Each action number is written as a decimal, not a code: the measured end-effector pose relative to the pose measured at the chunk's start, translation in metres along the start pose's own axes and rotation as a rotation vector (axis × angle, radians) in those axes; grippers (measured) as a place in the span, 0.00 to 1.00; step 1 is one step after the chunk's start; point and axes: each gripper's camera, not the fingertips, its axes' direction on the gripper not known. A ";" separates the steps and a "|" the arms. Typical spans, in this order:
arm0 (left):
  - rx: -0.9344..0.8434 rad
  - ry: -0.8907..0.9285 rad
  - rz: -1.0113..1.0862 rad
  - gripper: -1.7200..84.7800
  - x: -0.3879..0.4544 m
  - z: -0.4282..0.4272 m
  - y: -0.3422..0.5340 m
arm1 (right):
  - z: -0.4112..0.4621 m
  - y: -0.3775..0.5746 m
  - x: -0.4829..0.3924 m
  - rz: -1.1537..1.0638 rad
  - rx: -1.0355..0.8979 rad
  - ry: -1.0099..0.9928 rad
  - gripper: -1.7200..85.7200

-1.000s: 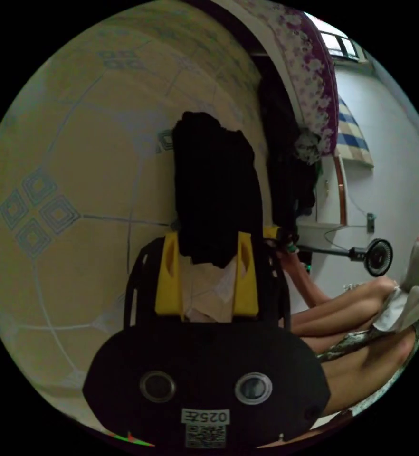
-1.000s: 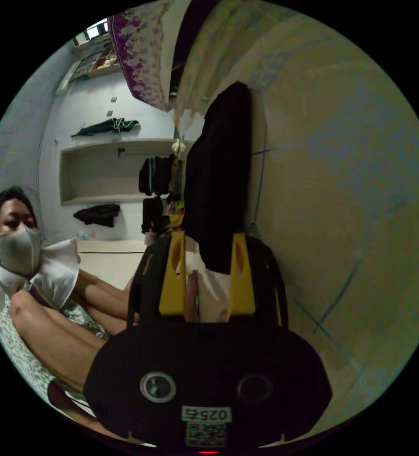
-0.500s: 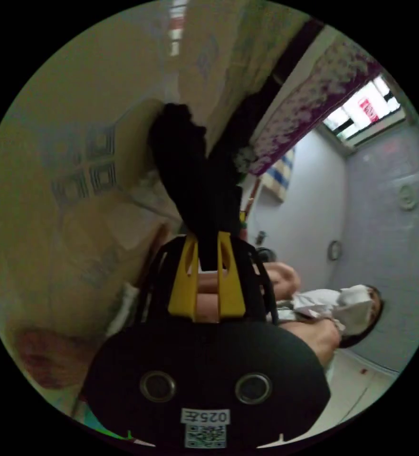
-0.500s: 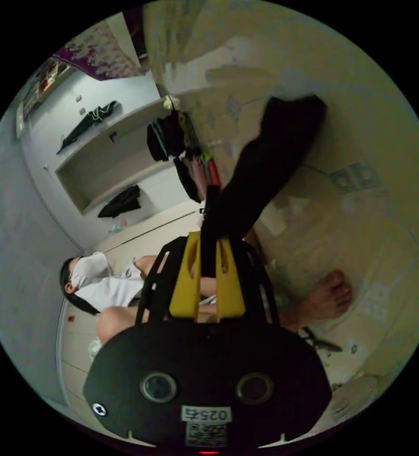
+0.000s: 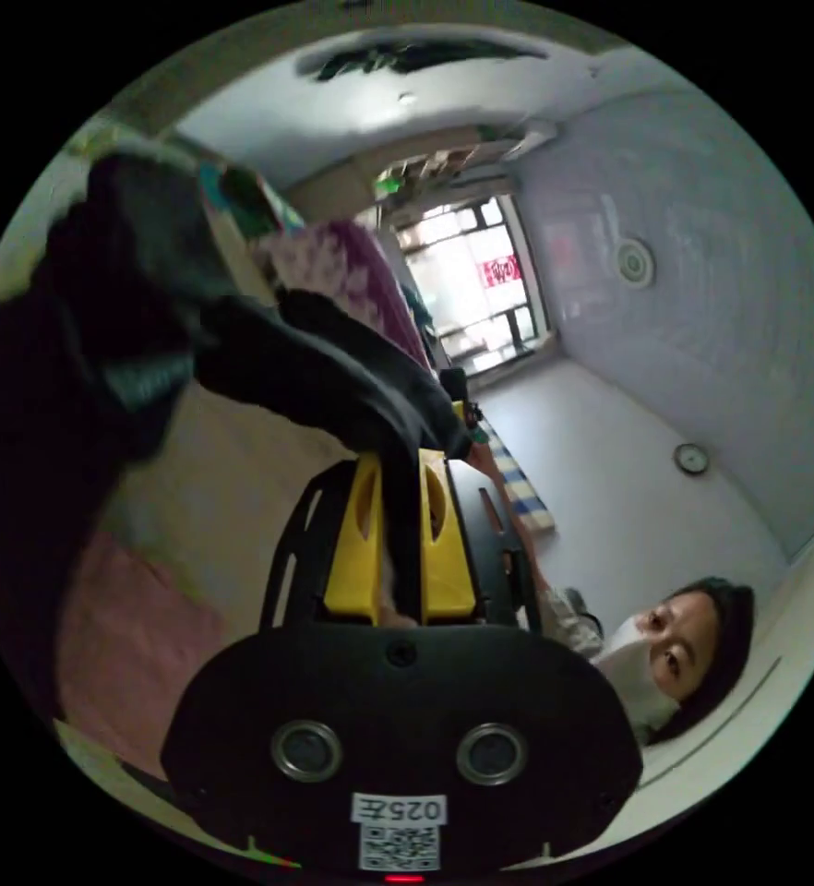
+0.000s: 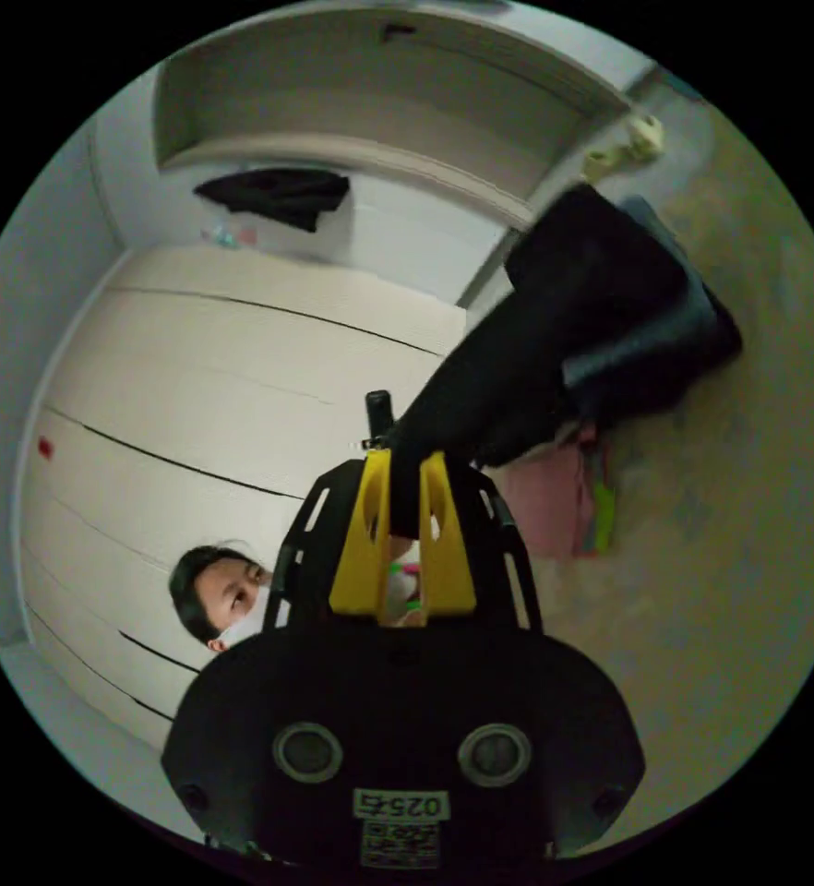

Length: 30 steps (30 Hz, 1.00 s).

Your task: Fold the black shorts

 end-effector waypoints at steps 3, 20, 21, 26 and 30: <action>0.165 -0.120 0.002 0.04 0.011 -0.044 -0.042 | 0.024 -0.098 -0.013 -0.050 0.017 0.087 0.08; 0.223 -0.174 -0.242 0.04 -0.082 -0.019 0.036 | 0.139 -0.062 0.097 0.189 0.356 0.165 0.07; 0.269 -0.189 -0.206 0.03 -0.071 -0.019 0.057 | 0.139 -0.040 0.088 0.152 0.369 0.193 0.04; 0.556 -0.400 0.148 0.01 0.020 -0.006 0.176 | 0.106 0.111 0.029 0.122 0.506 0.356 0.01; 0.729 -0.709 0.691 0.01 0.159 0.057 0.291 | 0.061 0.297 -0.128 -0.167 0.752 0.803 0.01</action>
